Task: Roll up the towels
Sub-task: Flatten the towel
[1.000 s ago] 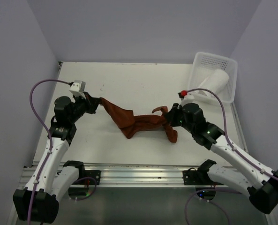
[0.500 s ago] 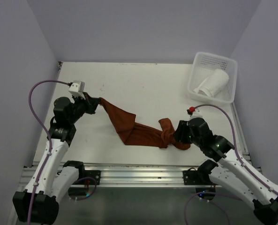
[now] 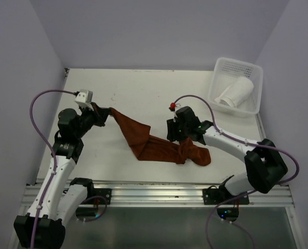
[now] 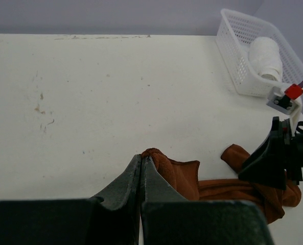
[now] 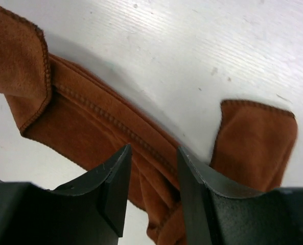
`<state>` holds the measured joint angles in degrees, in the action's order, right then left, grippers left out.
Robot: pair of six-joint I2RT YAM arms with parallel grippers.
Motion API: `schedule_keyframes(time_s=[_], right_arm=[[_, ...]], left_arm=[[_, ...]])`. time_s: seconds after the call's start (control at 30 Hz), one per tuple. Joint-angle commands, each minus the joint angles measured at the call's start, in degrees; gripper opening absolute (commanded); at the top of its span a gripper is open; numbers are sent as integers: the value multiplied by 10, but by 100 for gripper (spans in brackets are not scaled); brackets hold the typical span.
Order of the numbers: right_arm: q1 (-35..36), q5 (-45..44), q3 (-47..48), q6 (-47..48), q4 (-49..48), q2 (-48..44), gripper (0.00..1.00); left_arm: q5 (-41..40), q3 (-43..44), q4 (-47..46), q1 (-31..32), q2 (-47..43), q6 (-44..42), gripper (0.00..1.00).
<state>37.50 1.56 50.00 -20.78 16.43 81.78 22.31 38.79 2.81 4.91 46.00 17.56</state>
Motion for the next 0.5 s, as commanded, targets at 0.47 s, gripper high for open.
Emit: schedule_keyframes(time_s=[0.47], right_arm=[[0,70,67,88,-113,137,44]], left_arm=[[-2,16,-18,1,-41,-2,0]])
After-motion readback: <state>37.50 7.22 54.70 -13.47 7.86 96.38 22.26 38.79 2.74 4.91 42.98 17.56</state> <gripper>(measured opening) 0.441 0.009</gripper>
